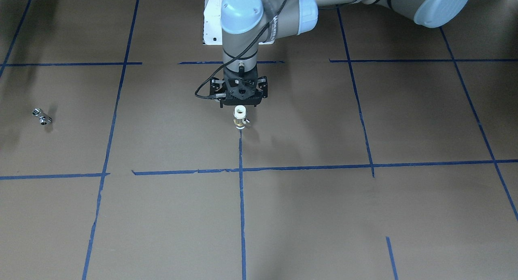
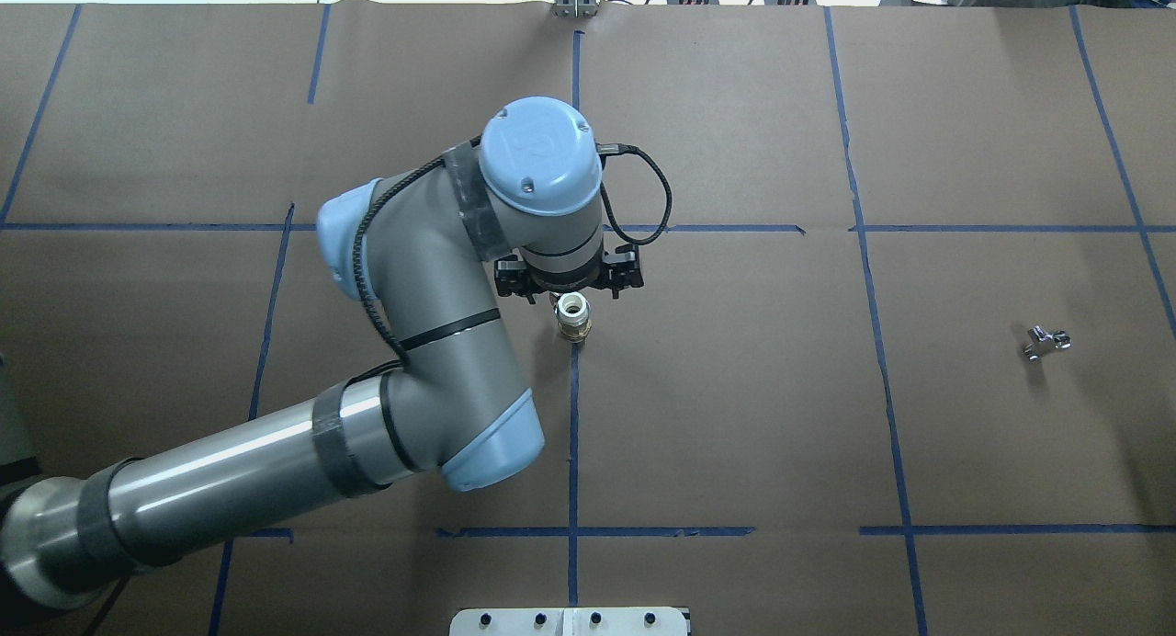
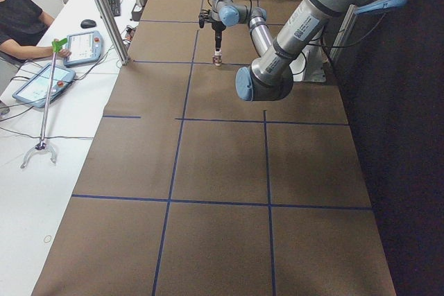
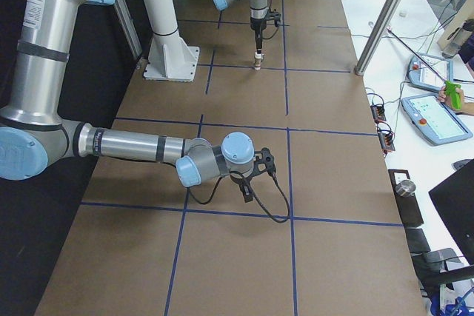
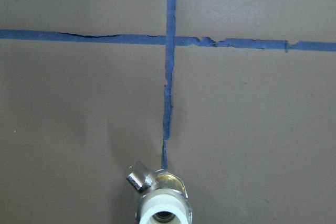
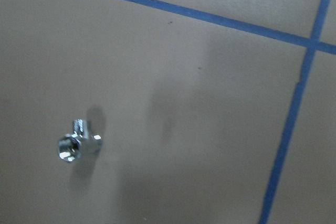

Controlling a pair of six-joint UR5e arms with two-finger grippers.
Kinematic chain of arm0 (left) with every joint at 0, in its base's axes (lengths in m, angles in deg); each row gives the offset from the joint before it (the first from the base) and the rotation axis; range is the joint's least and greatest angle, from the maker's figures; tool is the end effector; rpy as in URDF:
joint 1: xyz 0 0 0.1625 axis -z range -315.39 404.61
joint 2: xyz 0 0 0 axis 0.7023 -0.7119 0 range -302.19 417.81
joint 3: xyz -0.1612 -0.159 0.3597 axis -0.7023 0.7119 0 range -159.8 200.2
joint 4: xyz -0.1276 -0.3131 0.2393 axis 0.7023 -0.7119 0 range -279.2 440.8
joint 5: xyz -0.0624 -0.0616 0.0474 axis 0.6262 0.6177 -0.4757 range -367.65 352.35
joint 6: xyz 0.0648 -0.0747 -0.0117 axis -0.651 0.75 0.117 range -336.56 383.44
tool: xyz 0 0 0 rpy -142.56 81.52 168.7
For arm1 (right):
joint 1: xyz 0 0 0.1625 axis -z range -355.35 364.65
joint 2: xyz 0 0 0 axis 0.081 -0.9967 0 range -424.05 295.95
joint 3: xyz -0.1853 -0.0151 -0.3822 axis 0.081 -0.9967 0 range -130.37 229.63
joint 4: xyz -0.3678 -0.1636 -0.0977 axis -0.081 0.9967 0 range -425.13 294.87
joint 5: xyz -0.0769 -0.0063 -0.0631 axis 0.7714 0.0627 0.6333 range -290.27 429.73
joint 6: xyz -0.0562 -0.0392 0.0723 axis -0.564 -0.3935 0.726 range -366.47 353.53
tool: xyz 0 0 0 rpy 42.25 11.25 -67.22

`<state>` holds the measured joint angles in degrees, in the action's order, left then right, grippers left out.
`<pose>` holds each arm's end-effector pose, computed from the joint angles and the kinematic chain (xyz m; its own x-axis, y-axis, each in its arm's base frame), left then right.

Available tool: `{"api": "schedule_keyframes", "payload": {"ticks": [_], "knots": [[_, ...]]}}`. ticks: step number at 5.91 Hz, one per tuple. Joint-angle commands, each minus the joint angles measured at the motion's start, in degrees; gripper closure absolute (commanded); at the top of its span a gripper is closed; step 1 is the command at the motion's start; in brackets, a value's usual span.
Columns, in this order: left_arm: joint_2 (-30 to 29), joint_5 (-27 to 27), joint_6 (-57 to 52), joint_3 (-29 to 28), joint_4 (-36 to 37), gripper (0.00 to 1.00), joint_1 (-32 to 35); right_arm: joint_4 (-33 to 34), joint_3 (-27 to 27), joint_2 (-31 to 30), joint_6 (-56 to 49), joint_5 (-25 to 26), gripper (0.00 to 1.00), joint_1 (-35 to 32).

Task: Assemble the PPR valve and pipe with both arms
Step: 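Set the white fitting upright at center while the right gripper grasps the chrome fitting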

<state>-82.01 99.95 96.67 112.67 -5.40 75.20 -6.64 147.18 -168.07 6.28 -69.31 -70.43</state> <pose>0.5517 -0.4459 0.1148 0.6300 -0.0529 -0.7748 0.1132 0.9933 0.0243 -0.0481 -0.4061 0.6360 0.5891 -0.2727 0.7607 0.1059 0.9593 0.2618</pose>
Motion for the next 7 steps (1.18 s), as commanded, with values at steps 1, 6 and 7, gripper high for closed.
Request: {"api": "schedule_keyframes", "payload": {"ticks": [1, 6, 7], "knots": [[7.68, 0.07, 0.51, 10.59, 0.07, 0.00, 0.70, -5.41, 1.57, 2.14, 15.78, 1.39, 0.00, 7.81], [8.50, -0.01, 0.86, 11.42, -0.55, 0.00, 0.79, -4.88, -0.60, 5.31, 21.26, 11.33, 0.01, 20.58], [8.68, -0.01, 0.95, 11.51, -0.64, 0.00, 0.70, -4.88, -1.57, 6.10, 21.18, 11.59, 0.01, 20.76]]}}
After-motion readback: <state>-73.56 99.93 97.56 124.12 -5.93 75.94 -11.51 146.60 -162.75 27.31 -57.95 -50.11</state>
